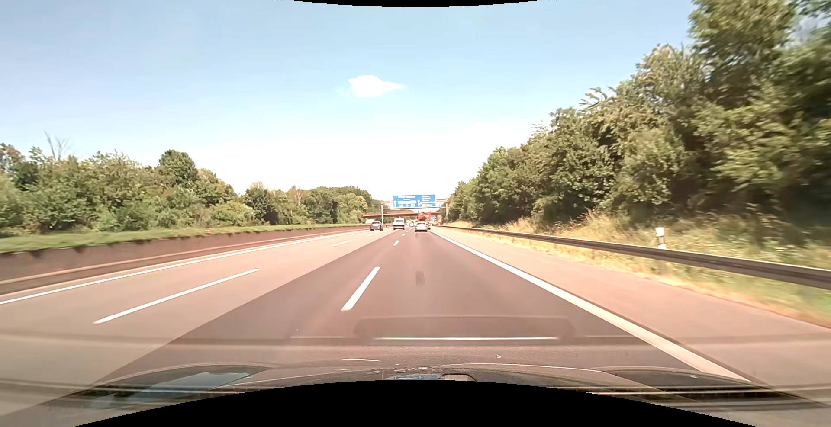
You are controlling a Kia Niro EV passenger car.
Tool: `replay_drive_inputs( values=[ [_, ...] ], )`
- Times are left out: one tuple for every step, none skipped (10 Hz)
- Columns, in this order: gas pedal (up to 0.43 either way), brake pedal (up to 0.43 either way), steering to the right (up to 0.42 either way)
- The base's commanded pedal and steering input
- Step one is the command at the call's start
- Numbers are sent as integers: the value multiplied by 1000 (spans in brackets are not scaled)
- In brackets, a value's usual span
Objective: Follow the waypoints while adhering to traffic rules and regulations
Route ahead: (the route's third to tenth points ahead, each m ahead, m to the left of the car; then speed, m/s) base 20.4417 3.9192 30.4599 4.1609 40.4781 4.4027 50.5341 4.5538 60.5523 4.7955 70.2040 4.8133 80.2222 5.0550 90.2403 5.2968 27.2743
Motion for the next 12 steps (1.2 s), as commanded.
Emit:
replay_drive_inputs(
  values=[
    [157, 0, -3],
    [157, 0, -5],
    [157, 0, -5],
    [157, 0, -6],
    [157, 0, -6],
    [157, 0, -6],
    [157, 0, -5],
    [157, 0, -5],
    [157, 0, -5],
    [157, 0, -5],
    [157, 0, -5],
    [157, 0, -5]
  ],
)
